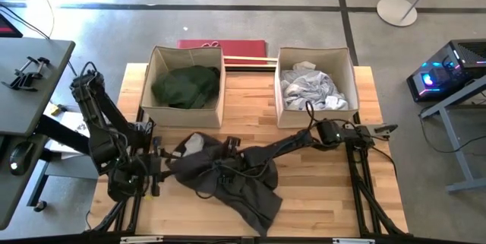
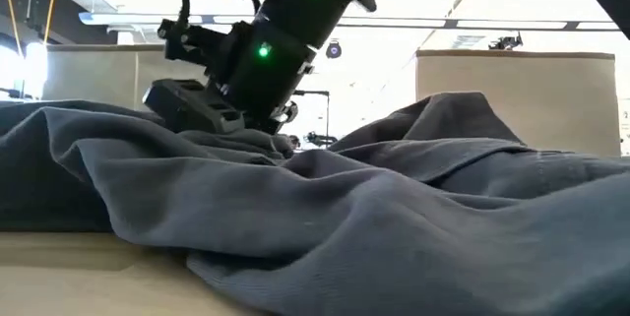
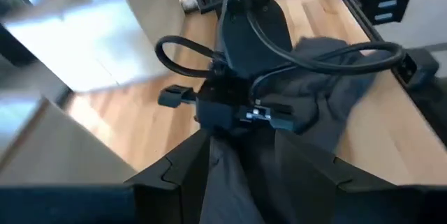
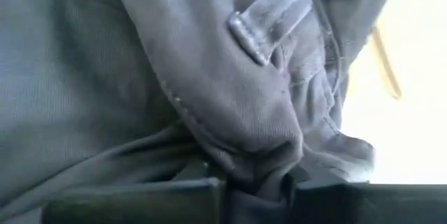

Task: Sort clothes
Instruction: Put the grey shorts into the left brown laundry bin

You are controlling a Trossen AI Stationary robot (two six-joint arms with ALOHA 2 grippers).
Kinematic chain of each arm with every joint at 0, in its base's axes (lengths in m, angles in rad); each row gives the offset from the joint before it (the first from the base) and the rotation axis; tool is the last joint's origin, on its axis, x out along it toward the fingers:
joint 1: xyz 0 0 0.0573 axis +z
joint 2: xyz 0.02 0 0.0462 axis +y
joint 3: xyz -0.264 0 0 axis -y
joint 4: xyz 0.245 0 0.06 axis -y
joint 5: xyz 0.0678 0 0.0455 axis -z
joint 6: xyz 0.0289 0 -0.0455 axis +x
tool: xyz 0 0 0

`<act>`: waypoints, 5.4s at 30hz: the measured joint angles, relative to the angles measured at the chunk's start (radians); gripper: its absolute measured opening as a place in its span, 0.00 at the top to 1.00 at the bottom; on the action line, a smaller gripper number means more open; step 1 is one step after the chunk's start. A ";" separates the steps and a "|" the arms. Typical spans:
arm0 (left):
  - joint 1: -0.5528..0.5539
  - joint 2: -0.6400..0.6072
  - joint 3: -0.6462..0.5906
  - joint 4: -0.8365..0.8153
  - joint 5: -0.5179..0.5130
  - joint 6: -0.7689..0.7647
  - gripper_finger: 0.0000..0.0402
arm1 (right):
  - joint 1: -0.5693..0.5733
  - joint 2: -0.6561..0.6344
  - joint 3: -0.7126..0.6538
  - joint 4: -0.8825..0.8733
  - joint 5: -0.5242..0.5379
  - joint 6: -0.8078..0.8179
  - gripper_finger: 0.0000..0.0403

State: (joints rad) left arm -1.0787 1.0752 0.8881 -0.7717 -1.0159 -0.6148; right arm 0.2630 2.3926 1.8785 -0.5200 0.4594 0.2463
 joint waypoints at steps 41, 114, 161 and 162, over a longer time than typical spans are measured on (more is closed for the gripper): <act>-0.074 0.000 -0.207 0.794 -0.199 0.758 0.62 | 0.101 -0.440 -0.229 -0.138 -0.023 0.588 0.95; -0.100 -0.001 -0.206 1.105 -0.249 1.114 0.62 | 0.040 -0.449 -0.126 -0.168 -0.036 0.118 0.31; -0.220 -0.003 -0.206 1.058 -0.550 1.061 0.62 | 0.084 -0.523 -0.419 0.306 0.227 0.010 0.95; -0.220 -0.003 -0.206 1.057 -0.533 1.061 0.62 | 0.096 -0.544 -0.419 0.315 0.264 0.000 0.95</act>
State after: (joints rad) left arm -1.2984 1.0721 0.6823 0.2849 -1.5487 0.4461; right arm 0.3590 1.8484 1.4591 -0.2051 0.7234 0.2464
